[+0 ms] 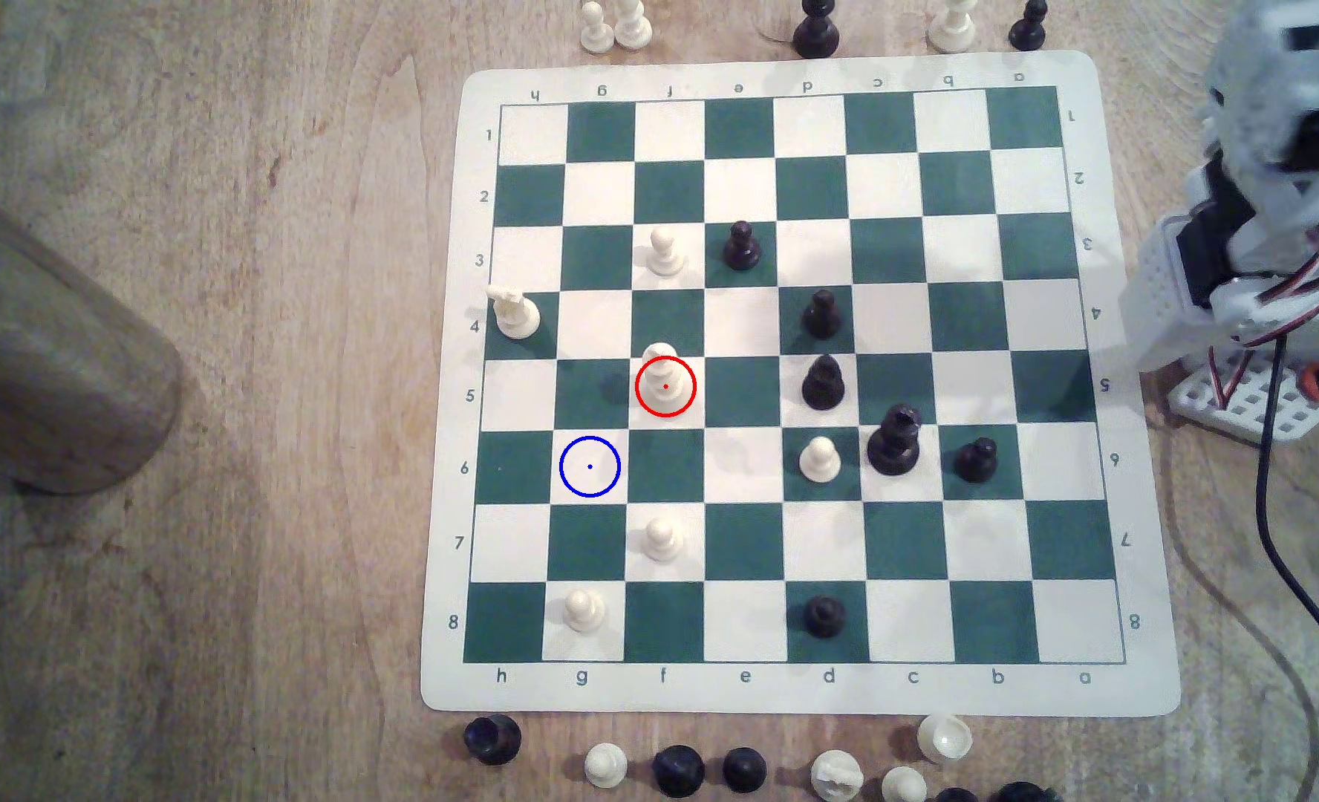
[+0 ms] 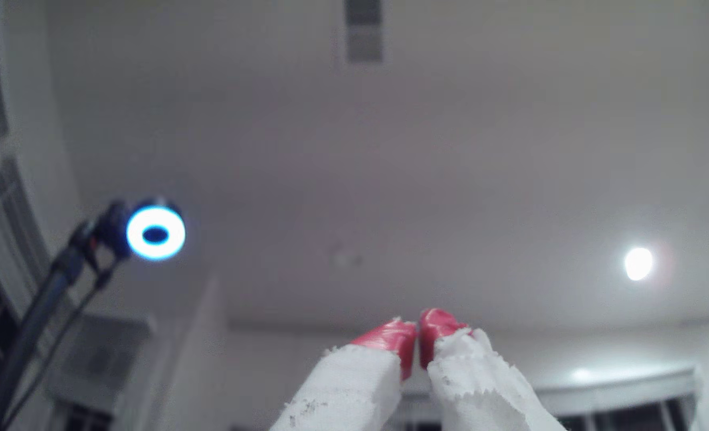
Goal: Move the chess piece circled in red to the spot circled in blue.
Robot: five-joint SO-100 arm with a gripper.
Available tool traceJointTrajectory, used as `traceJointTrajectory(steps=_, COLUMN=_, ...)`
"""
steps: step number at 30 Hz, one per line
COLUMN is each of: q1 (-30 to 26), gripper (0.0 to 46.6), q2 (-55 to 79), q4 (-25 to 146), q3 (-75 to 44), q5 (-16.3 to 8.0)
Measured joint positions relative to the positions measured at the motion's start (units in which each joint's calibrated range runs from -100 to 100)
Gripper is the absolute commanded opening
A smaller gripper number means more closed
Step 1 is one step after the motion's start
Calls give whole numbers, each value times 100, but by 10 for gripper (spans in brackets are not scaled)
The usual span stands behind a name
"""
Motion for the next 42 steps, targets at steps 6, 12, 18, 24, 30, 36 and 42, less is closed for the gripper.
traceJointTrajectory(steps=6, q1=0, gripper=2, q2=0, q4=3602, q3=-1256, q5=-5)
traceJointTrajectory(steps=12, q1=133, gripper=22, q2=8, q4=6964, q3=-1545, q5=-20)
traceJointTrajectory(steps=18, q1=74, gripper=46, q2=1031, q4=8980, q3=-2268, q5=-83)
traceJointTrajectory(steps=24, q1=-133, gripper=71, q2=2782, q4=9833, q3=-3461, q5=-288)
traceJointTrajectory(steps=30, q1=-361, gripper=123, q2=4357, q4=10191, q3=-4455, q5=-611)
traceJointTrajectory(steps=36, q1=-199, gripper=141, q2=5496, q4=10112, q3=-4781, q5=-928)
traceJointTrajectory(steps=42, q1=-147, gripper=154, q2=6452, q4=10048, q3=-5332, q5=-1089)
